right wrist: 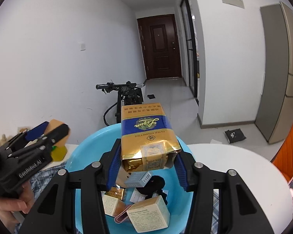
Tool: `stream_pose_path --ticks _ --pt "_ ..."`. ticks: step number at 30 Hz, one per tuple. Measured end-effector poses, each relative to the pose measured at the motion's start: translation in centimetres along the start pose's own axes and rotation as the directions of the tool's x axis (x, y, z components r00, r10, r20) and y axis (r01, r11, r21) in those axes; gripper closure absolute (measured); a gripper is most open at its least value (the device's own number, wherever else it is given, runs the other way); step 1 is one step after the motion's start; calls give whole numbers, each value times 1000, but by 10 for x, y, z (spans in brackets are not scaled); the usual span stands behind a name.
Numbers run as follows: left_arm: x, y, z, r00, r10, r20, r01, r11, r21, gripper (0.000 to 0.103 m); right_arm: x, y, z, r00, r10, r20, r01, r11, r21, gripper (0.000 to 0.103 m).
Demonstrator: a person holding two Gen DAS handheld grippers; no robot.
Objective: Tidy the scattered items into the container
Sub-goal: 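Carry the soap and gold packet with both tools over the blue basin, then lower the soap into the basin and open the left gripper while right holds packet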
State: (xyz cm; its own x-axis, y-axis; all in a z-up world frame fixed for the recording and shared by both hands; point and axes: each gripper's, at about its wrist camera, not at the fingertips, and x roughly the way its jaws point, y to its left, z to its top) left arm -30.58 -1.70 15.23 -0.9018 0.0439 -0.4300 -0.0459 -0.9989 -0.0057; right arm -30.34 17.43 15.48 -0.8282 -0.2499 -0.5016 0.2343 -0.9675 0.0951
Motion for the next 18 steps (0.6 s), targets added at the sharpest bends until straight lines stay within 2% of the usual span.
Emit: stream_pose_path --ticks 2,5,8,9,12,14,15,16,18 --pt "1 -6 3 1000 10 -20 -10 1000 11 38 0 1 4 1000 -7 -18 7 1000 -16 55" --pt "14 -12 10 989 68 -135 -67 998 13 38 -1 2 7 998 -1 -55 1 1000 -6 55" --pt "20 -12 16 980 19 -200 -24 999 -23 38 10 0 13 987 3 -159 -4 1000 -6 55" --pt "25 -13 17 969 18 -245 -24 999 -23 38 15 1 13 978 -9 -207 4 1000 -27 55" --pt "46 -17 14 910 37 -412 -41 999 0 38 31 0 8 928 -57 -368 31 996 -78 55" --pt "61 -20 5 836 36 -547 -40 999 5 38 37 -9 8 904 -40 -425 30 999 -30 55" --pt "67 -22 -2 801 26 -598 -28 1000 6 38 36 -12 7 902 -7 -432 11 1000 6 55" --pt "70 -26 -7 785 22 -619 -17 1000 13 38 36 -15 7 900 14 -436 1 999 33 55" --pt "67 -33 -7 801 37 -597 -20 999 36 38 37 -19 7 891 24 -453 -2 999 50 55"
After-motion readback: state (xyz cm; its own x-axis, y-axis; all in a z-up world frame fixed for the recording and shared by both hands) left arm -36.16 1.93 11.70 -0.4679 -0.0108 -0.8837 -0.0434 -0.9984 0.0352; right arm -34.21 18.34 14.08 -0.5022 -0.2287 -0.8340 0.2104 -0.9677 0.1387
